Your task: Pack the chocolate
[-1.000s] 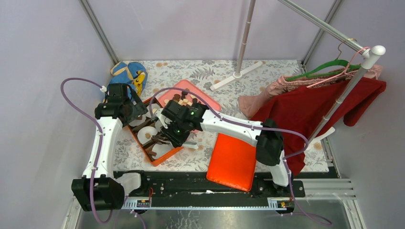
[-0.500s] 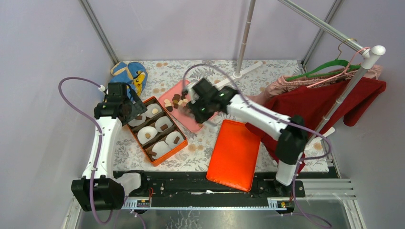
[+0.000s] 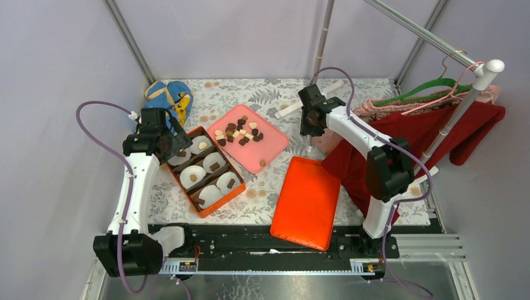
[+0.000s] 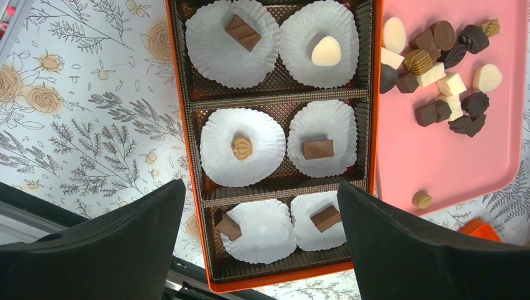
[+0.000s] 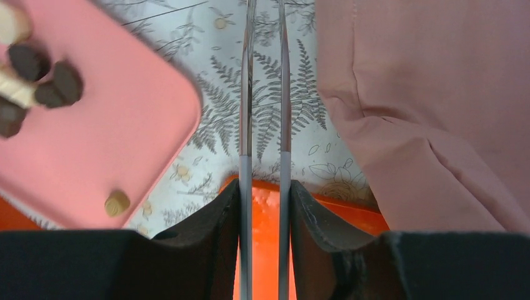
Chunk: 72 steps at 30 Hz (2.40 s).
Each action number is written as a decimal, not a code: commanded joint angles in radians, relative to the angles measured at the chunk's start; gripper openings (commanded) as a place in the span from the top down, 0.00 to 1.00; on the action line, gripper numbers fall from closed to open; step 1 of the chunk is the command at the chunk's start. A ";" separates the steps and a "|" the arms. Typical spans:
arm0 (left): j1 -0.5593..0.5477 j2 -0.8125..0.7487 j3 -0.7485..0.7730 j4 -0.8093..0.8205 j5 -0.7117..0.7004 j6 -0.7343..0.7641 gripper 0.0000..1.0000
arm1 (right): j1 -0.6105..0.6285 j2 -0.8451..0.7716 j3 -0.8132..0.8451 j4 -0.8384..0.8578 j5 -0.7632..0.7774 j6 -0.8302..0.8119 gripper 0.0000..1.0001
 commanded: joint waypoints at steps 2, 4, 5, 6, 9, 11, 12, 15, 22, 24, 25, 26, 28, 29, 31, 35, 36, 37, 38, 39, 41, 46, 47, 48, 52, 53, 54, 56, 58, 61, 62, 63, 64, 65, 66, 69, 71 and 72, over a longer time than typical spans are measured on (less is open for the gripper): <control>-0.003 -0.023 0.008 -0.007 0.000 -0.014 0.01 | -0.025 0.061 0.005 0.087 0.115 0.243 0.63; -0.003 -0.026 0.005 -0.008 -0.002 -0.015 0.01 | -0.041 0.086 -0.004 0.126 0.128 0.290 0.62; -0.003 -0.029 0.005 -0.010 -0.005 -0.015 0.01 | -0.048 0.101 0.002 0.135 0.140 0.304 0.62; -0.004 -0.032 0.008 -0.013 -0.008 -0.014 0.01 | -0.053 0.116 0.009 0.139 0.159 0.317 0.61; -0.004 -0.045 0.005 -0.013 -0.014 -0.008 0.01 | -0.066 0.158 0.038 0.180 0.186 0.325 0.58; -0.003 -0.048 0.002 -0.016 -0.013 -0.007 0.01 | -0.075 0.199 0.080 0.173 0.197 0.330 0.55; -0.003 -0.048 -0.001 -0.016 -0.010 -0.007 0.01 | -0.081 0.221 0.102 0.166 0.197 0.333 0.54; -0.003 -0.051 -0.014 -0.016 0.003 -0.014 0.01 | -0.097 0.274 0.154 0.167 0.183 0.341 0.42; -0.003 -0.059 -0.021 -0.016 0.012 -0.017 0.01 | -0.106 0.254 0.213 0.159 0.079 0.276 0.12; -0.003 -0.060 -0.017 -0.017 0.014 -0.016 0.01 | -0.106 0.189 0.165 0.180 0.055 0.250 0.01; -0.003 -0.059 -0.017 -0.016 0.020 -0.016 0.01 | -0.106 0.150 0.134 0.194 0.037 0.236 0.00; -0.003 -0.059 -0.017 -0.014 0.027 -0.018 0.01 | -0.105 0.109 0.092 0.208 0.019 0.224 0.00; -0.004 -0.063 -0.021 -0.001 0.047 -0.019 0.01 | -0.099 0.020 -0.002 0.243 -0.029 0.201 0.00; -0.003 -0.065 -0.027 0.007 0.054 -0.022 0.01 | -0.089 -0.029 -0.055 0.262 -0.042 0.192 0.00; -0.005 -0.070 -0.039 0.026 0.070 -0.027 0.01 | -0.057 -0.114 -0.155 0.286 -0.059 0.172 0.00; -0.005 -0.064 -0.053 0.048 0.090 -0.033 0.01 | 0.051 -0.210 -0.273 0.225 -0.075 0.151 0.00; -0.004 -0.062 -0.053 0.051 0.090 -0.033 0.01 | 0.088 -0.219 -0.296 0.211 -0.074 0.156 0.01; -0.005 -0.059 -0.054 0.053 0.090 -0.033 0.01 | 0.121 -0.224 -0.319 0.200 -0.068 0.169 0.02; -0.005 -0.055 -0.052 0.057 0.091 -0.033 0.01 | 0.154 -0.224 -0.342 0.194 -0.063 0.188 0.04; -0.005 -0.051 -0.053 0.060 0.093 -0.035 0.01 | 0.179 -0.219 -0.367 0.195 -0.063 0.213 0.06; -0.005 -0.044 -0.052 0.064 0.109 -0.040 0.01 | 0.213 -0.197 -0.399 0.200 -0.074 0.262 0.14; -0.004 -0.041 -0.052 0.068 0.116 -0.044 0.01 | 0.271 -0.116 -0.400 0.197 -0.067 0.330 0.27; -0.005 -0.042 -0.053 0.068 0.115 -0.043 0.01 | 0.281 -0.098 -0.394 0.194 -0.065 0.334 0.29; -0.005 -0.042 -0.052 0.069 0.113 -0.041 0.01 | 0.289 -0.080 -0.389 0.192 -0.060 0.339 0.30; -0.005 -0.044 -0.055 0.068 0.110 -0.036 0.01 | 0.311 -0.016 -0.373 0.188 -0.035 0.356 0.38; -0.005 -0.046 -0.057 0.068 0.110 -0.036 0.01 | 0.313 -0.003 -0.373 0.190 -0.033 0.363 0.40; -0.005 -0.048 -0.060 0.069 0.110 -0.036 0.01 | 0.314 0.008 -0.372 0.194 -0.030 0.365 0.43; -0.005 -0.053 -0.066 0.068 0.108 -0.038 0.01 | 0.314 0.029 -0.374 0.205 -0.022 0.366 0.57; -0.004 -0.058 -0.071 0.066 0.106 -0.037 0.01 | 0.313 0.041 -0.364 0.189 -0.012 0.370 0.80; -0.005 -0.069 -0.068 0.061 0.107 -0.027 0.01 | 0.314 0.000 -0.363 0.175 -0.026 0.364 1.00; -0.005 -0.073 -0.068 0.060 0.109 -0.025 0.01 | 0.314 -0.027 -0.363 0.173 -0.040 0.358 1.00; -0.005 -0.075 -0.068 0.060 0.116 -0.022 0.01 | 0.314 -0.052 -0.362 0.171 -0.068 0.342 1.00; -0.005 -0.077 -0.067 0.060 0.125 -0.021 0.01 | 0.314 -0.075 -0.355 0.169 -0.101 0.320 1.00; -0.005 -0.076 -0.065 0.060 0.132 -0.018 0.01 | 0.314 -0.095 -0.337 0.150 -0.130 0.296 1.00; -0.005 -0.074 -0.062 0.060 0.134 -0.015 0.01 | 0.313 -0.109 -0.312 0.128 -0.155 0.271 1.00; -0.005 -0.083 -0.038 0.065 0.171 -0.016 0.01 | 0.313 -0.166 -0.228 0.081 -0.245 0.211 1.00; -0.004 -0.086 -0.017 0.069 0.190 -0.014 0.01 | 0.314 -0.203 -0.184 0.073 -0.303 0.183 1.00; -0.003 -0.083 -0.003 0.070 0.205 -0.010 0.01 | 0.314 -0.221 -0.165 0.075 -0.329 0.172 1.00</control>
